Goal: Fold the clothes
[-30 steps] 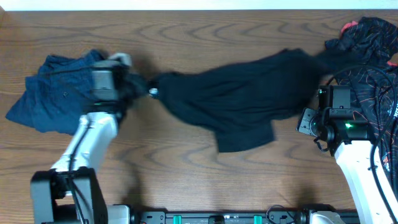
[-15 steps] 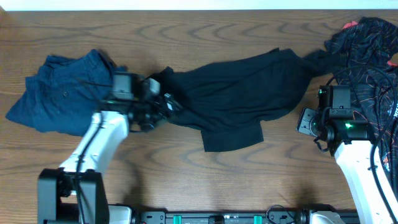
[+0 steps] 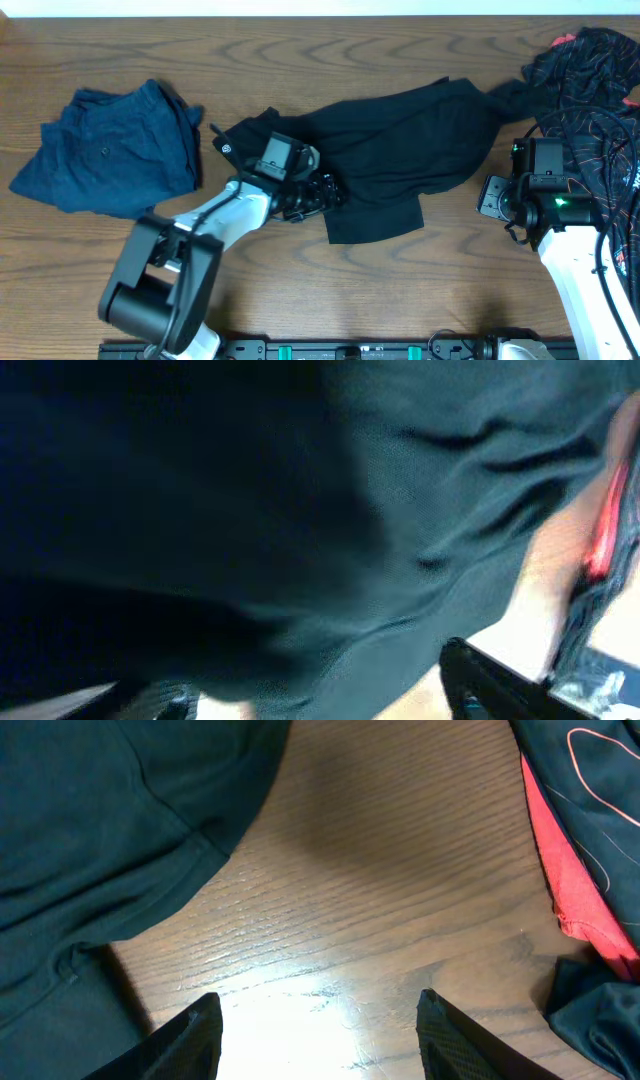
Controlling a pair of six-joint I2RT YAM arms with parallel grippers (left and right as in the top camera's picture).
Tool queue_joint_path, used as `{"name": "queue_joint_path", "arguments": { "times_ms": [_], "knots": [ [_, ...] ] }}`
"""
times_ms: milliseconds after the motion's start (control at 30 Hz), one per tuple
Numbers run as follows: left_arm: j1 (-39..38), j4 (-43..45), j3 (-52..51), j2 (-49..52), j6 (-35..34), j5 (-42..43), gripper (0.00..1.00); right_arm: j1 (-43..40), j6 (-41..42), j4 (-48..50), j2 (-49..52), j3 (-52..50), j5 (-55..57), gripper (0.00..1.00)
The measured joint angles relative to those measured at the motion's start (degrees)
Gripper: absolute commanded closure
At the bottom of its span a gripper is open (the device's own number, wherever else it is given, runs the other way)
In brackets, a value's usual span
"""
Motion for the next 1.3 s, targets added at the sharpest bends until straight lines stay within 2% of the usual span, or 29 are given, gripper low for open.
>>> {"name": "queue_joint_path", "arguments": {
  "times_ms": [33, 200, 267, 367, 433, 500, 567, 667, 733, 767, 833, 900, 933, 1067, 1300],
  "knots": [
    [-0.5, 0.2, 0.0, 0.5, -0.8, 0.1, 0.94, 0.0, 0.0, 0.0, 0.0, 0.0, 0.0, 0.39],
    [-2.4, -3.7, 0.0, 2.2, -3.1, -0.1, 0.94, 0.0, 0.0, 0.0, 0.0, 0.0, 0.0, 0.39],
    [-2.3, -7.9, 0.0, 1.6, -2.9, 0.6, 0.94, 0.0, 0.0, 0.0, 0.0, 0.0, 0.0, 0.39],
    [-0.9, -19.1, 0.1, -0.4, -0.2, -0.7, 0.94, 0.0, 0.0, -0.1, 0.0, 0.0, 0.0, 0.37],
    [2.0, -29.4, 0.0, -2.6, 1.9, -5.4, 0.94, 0.0, 0.0, 0.0, 0.0, 0.0, 0.0, 0.36],
    [5.9, -34.8, -0.3, -4.9, 3.0, -10.7, 0.94, 0.0, 0.0, 0.0, 0.0, 0.0, 0.0, 0.36],
    [11.3, -37.2, -0.3, -8.1, 4.6, -16.9, 0.94, 0.0, 0.0, 0.0, 0.0, 0.0, 0.0, 0.36],
    [20.5, -35.1, -0.3, -13.5, 6.3, -23.1, 0.94, 0.0, 0.0, 0.0, 0.0, 0.0, 0.0, 0.36],
    [25.9, -31.7, -0.2, -16.6, 7.4, -25.6, 0.86, 0.0, 0.0, 0.0, 0.0, 0.0, 0.0, 0.36],
    [27.7, -30.2, -0.2, -17.7, 7.6, -26.2, 0.77, 0.0, 0.0, -0.1, 0.0, 0.0, 0.0, 0.36],
    [30.6, -28.0, -0.2, -19.7, 8.0, -26.4, 0.69, 0.0, 0.0, -0.3, 0.0, 0.0, 0.0, 0.36],
    [32.1, -27.5, -0.2, -21.2, 8.3, -25.8, 0.47, 0.0, 0.0, -0.7, 0.0, 0.0, 0.0, 0.36],
    [32.3, -27.7, -0.2, -21.7, 8.6, -25.0, 0.42, 0.0, 0.0, -1.0, 0.0, 0.0, 0.0, 0.36],
    [31.3, -31.0, -0.2, -22.6, 8.6, -17.4, 0.35, 0.0, 0.0, -1.3, 0.0, 0.0, 0.0, 0.34],
    [20.0, -36.6, -0.2, -22.6, 8.4, -6.4, 0.36, 0.0, 0.0, -1.3, 0.0, 0.0, 0.0, 0.34]
  ]
}}
